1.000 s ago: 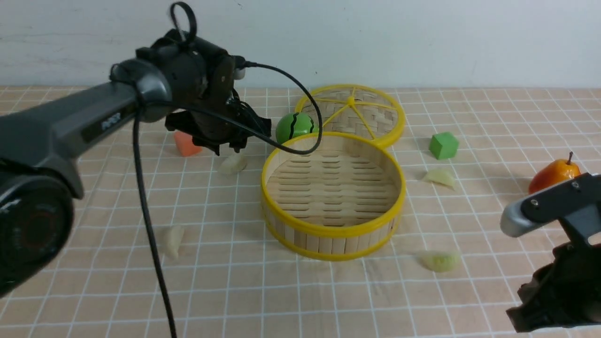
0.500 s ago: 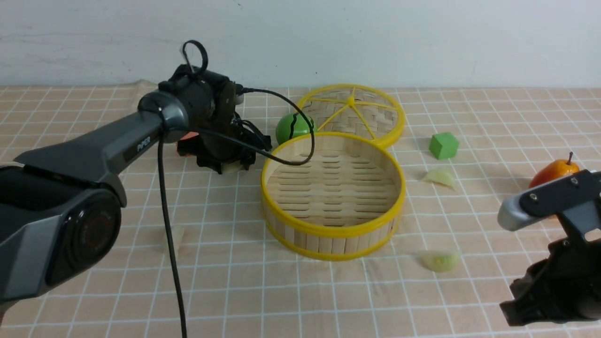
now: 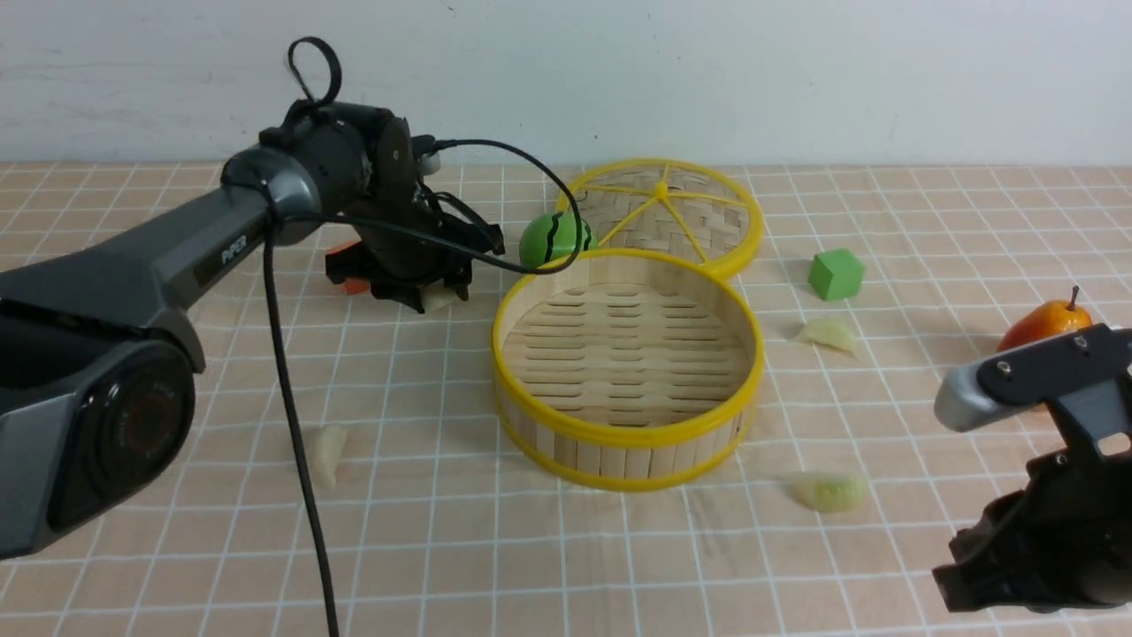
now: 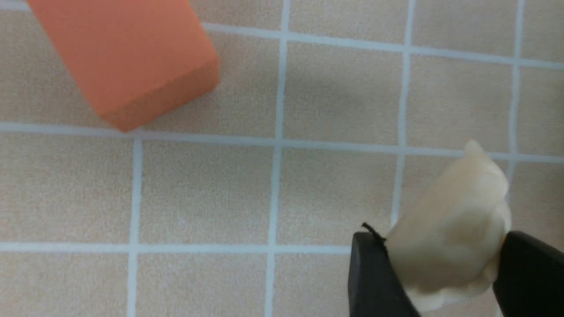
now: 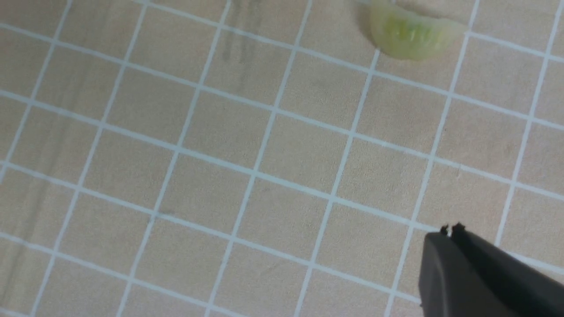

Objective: Put the dumplings into the steamer on the table with the brown tablecloth.
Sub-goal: 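Place the dumpling into the bamboo steamer basket with the left gripper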

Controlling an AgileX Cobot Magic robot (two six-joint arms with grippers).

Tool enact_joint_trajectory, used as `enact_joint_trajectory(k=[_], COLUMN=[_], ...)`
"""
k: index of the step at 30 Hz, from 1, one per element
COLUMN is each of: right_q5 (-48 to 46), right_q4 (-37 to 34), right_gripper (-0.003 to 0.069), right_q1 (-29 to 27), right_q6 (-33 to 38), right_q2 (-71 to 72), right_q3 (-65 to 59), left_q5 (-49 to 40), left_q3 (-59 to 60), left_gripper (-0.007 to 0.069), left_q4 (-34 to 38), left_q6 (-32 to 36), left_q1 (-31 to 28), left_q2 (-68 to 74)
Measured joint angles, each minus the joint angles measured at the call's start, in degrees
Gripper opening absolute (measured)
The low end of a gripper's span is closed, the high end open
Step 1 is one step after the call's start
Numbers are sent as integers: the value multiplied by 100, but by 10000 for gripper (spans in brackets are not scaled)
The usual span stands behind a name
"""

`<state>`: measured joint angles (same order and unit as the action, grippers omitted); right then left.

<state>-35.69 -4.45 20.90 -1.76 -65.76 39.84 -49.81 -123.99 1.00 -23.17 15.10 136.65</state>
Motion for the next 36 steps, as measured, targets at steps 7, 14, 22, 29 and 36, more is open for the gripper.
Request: enact_joint_trajectory(k=[7, 14, 22, 29, 36], right_q5=[59, 138, 168, 214, 268], right_q4=[-14, -14, -194, -295, -295], right_gripper=[20, 23, 25, 29, 30], right_q1=[0, 0, 0, 0, 0], right_q6=[0, 0, 0, 0, 4], right_q2=[0, 0, 0, 0, 0], right_q3=[0, 0, 0, 0, 0], left_q5=[-385, -1279, -836, -420, -923], left_q3=[0, 0, -13, -1, -1], left_gripper=[343, 343, 343, 343, 470], left_q4=[16, 12, -323, -349, -301], left_q6=[172, 914, 875, 821, 506], left_q1=[11, 763, 1344, 1312, 1322], left_q2=[-370, -1037, -383, -18, -347])
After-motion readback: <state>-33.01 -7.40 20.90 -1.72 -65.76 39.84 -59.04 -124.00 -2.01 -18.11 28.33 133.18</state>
